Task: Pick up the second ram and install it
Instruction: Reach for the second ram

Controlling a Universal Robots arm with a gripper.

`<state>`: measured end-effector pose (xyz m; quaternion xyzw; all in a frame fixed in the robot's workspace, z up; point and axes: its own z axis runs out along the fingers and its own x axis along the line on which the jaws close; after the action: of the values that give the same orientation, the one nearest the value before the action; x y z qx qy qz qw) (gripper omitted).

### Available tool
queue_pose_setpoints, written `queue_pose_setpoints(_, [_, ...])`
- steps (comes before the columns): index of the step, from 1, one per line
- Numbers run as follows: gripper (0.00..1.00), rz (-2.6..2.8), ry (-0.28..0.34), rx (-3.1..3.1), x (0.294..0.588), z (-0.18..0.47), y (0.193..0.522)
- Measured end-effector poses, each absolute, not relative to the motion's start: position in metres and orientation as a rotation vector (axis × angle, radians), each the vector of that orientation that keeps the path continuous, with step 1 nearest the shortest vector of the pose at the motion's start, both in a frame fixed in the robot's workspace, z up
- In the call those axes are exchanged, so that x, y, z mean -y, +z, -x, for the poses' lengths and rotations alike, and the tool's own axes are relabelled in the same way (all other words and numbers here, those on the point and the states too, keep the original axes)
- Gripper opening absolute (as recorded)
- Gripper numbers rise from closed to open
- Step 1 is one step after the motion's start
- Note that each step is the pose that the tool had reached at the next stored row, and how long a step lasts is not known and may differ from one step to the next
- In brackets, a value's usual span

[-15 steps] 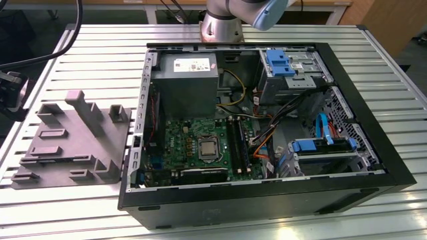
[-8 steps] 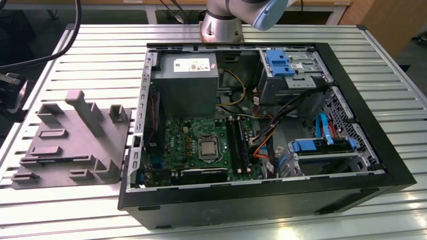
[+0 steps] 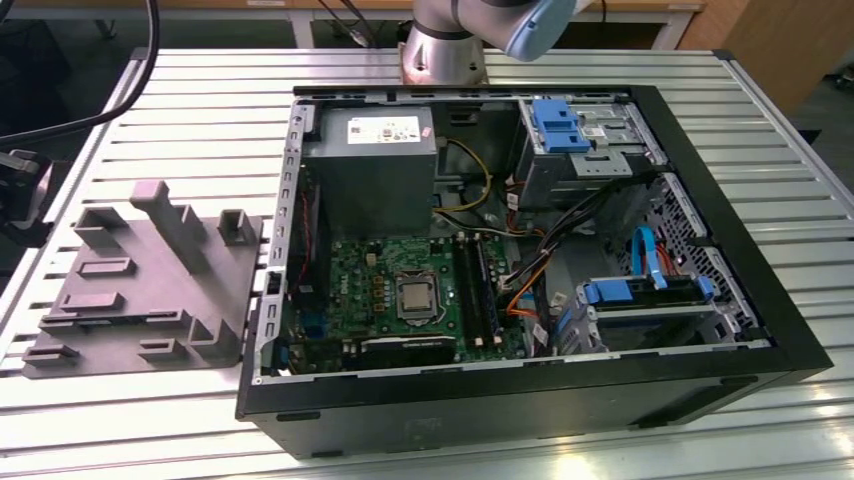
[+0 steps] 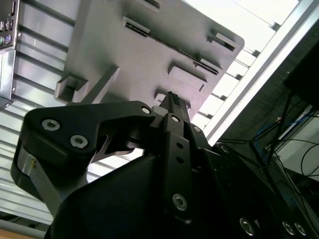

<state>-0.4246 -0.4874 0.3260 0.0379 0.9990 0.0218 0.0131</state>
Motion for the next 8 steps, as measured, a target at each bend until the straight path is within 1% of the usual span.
queue_pose_setpoints(8, [0.11, -0.118, 0.068, -3.112, 0.4886, 0.4273, 0.3236])
